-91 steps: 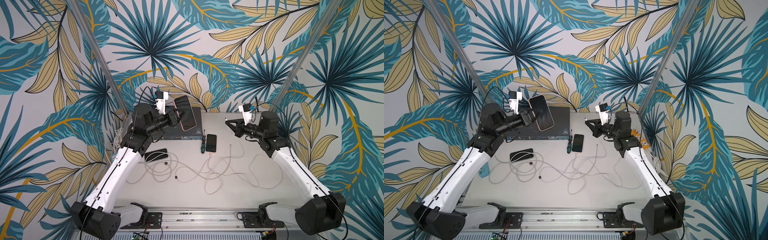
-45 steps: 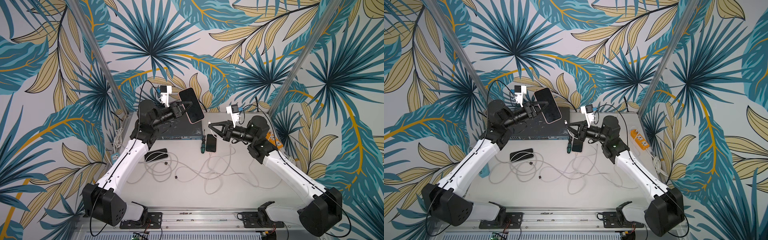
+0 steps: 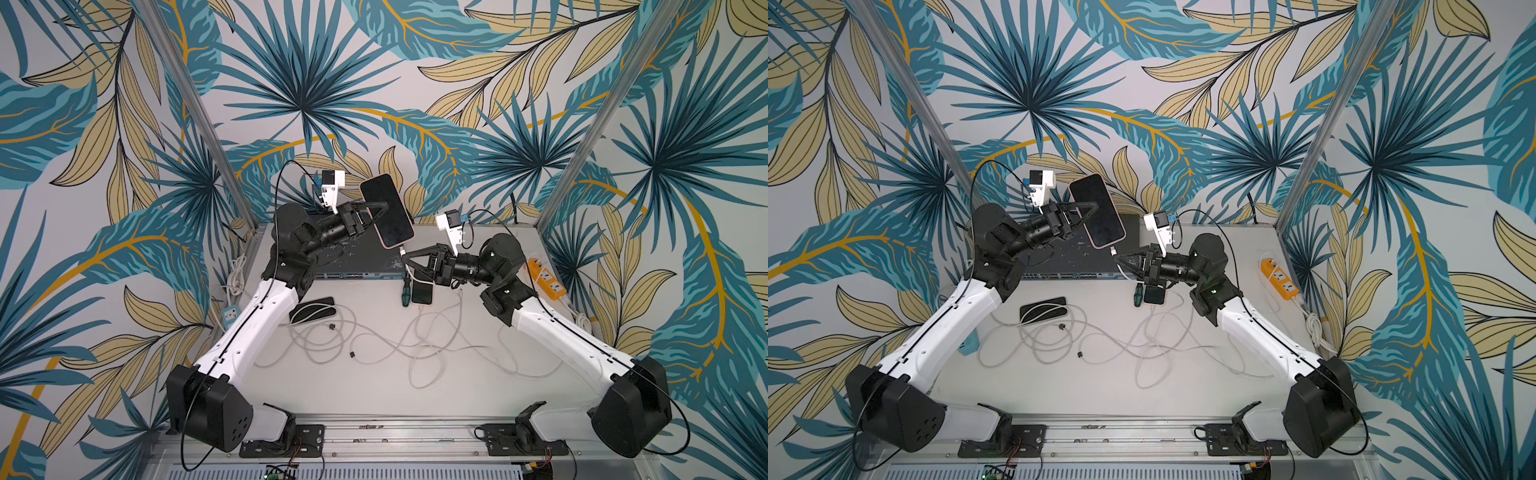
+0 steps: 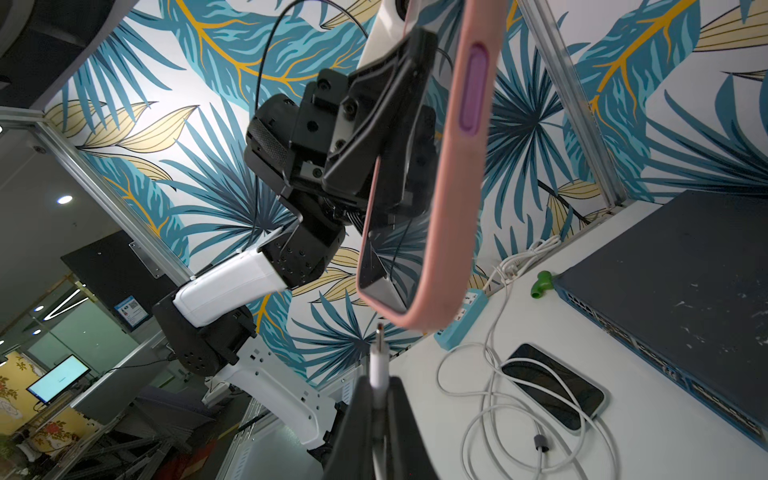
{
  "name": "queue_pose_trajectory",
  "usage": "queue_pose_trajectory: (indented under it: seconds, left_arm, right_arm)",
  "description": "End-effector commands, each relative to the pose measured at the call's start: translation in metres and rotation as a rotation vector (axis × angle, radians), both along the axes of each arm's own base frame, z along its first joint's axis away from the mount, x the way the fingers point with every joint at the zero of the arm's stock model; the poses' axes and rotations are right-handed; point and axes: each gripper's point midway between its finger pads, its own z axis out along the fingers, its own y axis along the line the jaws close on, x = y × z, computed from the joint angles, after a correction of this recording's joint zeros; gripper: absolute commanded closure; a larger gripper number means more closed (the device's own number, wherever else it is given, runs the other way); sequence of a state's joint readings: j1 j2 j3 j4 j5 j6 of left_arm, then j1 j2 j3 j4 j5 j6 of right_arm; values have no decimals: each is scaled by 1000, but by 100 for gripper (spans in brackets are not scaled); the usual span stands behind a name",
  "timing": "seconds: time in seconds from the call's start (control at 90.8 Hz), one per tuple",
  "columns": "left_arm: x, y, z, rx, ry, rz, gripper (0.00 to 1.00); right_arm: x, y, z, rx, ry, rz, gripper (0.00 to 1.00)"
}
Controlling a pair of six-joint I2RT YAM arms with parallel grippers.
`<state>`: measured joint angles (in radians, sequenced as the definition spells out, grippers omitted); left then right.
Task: Plug the charging cable into the phone
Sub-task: Insert the charging cable into the phone.
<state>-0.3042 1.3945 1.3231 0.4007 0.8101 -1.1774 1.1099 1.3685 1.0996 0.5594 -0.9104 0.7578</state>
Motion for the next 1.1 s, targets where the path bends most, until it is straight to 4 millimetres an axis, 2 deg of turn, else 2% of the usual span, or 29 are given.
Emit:
queue_pose_trajectory:
  seconds: [0.0, 0.253, 0.694, 1.091]
  left_arm:
    - [-14, 1, 21, -53, -88, -40, 100]
    - [-18, -1, 24, -66, -95, -69, 100]
    - [-10, 1, 23, -126, -70, -65, 100]
    - [-15, 1, 22, -128, -76, -82, 100]
  right_arm:
    - [-8, -5, 18, 70, -1, 46, 100]
    - [-10, -7, 21, 82, 11, 60, 100]
    - [-17, -11, 10, 69, 15, 98, 100]
    - [-17, -11, 2, 52, 3, 93, 100]
